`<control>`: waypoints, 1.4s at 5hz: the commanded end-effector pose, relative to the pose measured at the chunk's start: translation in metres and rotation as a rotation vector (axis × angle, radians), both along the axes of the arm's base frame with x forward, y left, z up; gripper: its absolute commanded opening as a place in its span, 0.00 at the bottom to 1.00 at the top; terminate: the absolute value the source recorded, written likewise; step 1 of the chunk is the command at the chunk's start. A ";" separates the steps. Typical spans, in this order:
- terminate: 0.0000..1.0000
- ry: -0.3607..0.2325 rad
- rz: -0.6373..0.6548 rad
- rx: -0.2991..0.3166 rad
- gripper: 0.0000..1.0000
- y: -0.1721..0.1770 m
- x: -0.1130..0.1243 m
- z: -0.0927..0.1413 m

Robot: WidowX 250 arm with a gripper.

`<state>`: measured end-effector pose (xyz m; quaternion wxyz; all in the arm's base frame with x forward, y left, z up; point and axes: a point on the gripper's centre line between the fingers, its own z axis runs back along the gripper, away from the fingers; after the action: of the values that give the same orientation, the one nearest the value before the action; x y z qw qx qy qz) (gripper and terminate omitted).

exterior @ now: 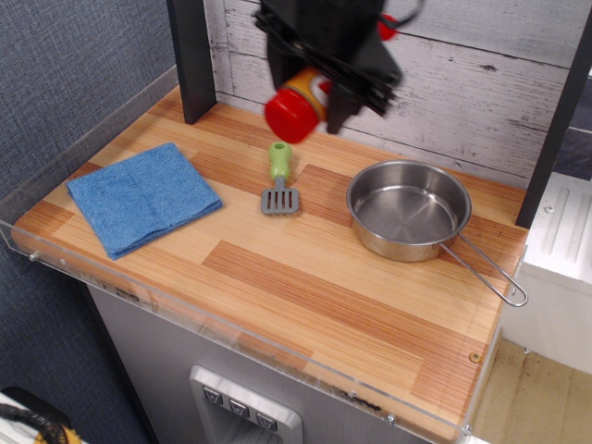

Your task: Placing the sauce bottle near the blue cloth.

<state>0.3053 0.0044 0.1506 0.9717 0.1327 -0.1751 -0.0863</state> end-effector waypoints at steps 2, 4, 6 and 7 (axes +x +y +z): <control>0.00 0.022 0.110 0.001 0.00 0.070 0.026 -0.023; 0.00 0.089 0.159 0.006 0.00 0.102 0.034 -0.061; 0.00 0.153 0.182 0.018 0.00 0.122 0.044 -0.103; 0.00 0.181 0.184 0.015 0.00 0.121 0.046 -0.121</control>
<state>0.3551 0.1198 0.0156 0.9884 0.1412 -0.0553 -0.0124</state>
